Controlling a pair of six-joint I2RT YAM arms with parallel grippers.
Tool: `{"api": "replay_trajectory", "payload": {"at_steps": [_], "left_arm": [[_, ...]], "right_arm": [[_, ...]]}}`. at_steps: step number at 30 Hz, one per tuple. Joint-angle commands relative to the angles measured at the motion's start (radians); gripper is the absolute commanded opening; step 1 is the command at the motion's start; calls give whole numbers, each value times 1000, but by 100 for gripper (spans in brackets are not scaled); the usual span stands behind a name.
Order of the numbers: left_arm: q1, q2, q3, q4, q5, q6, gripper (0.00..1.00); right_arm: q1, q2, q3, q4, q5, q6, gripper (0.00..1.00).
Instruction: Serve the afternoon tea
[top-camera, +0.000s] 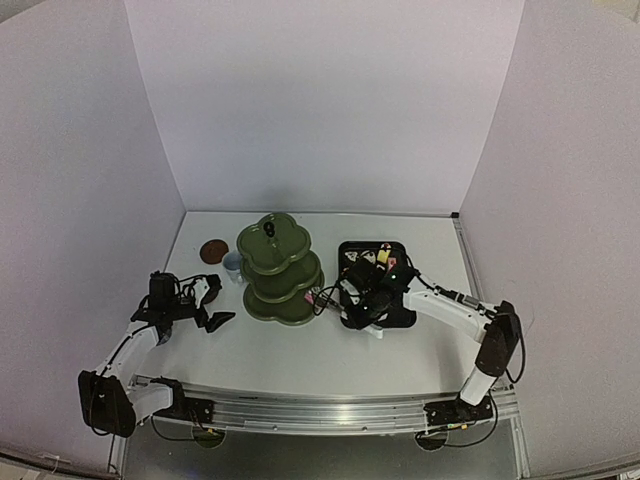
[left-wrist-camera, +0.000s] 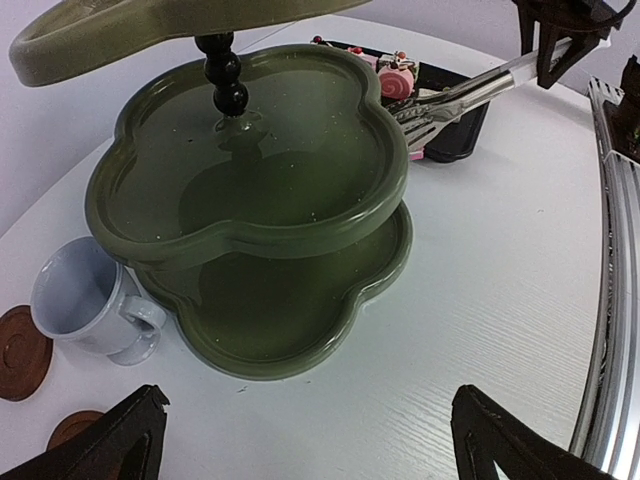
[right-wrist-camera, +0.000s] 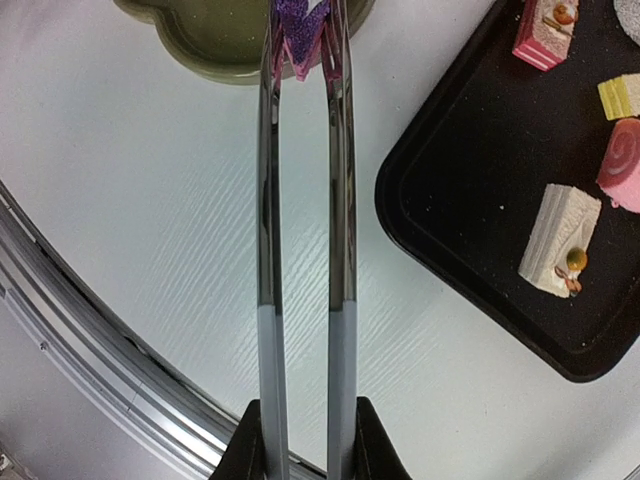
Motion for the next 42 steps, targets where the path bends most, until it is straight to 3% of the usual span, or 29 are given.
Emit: {"api": "replay_trajectory", "payload": {"at_steps": [1,15,29,42], "left_arm": [[-5,-22,-7,37,-3,-14,100],[-5,-29,-14,38,-11,-6,100],[-5,-25,-7,34,-16,10,100],[-5,-29,-13,22,-17,23,100]], "right_arm": [[5,67,104,53,0,-44,0],[9,235,222,86,82,-61,1],[9,292,245,104,102,-61,27],[10,214,205,103,96,-49,34]]}}
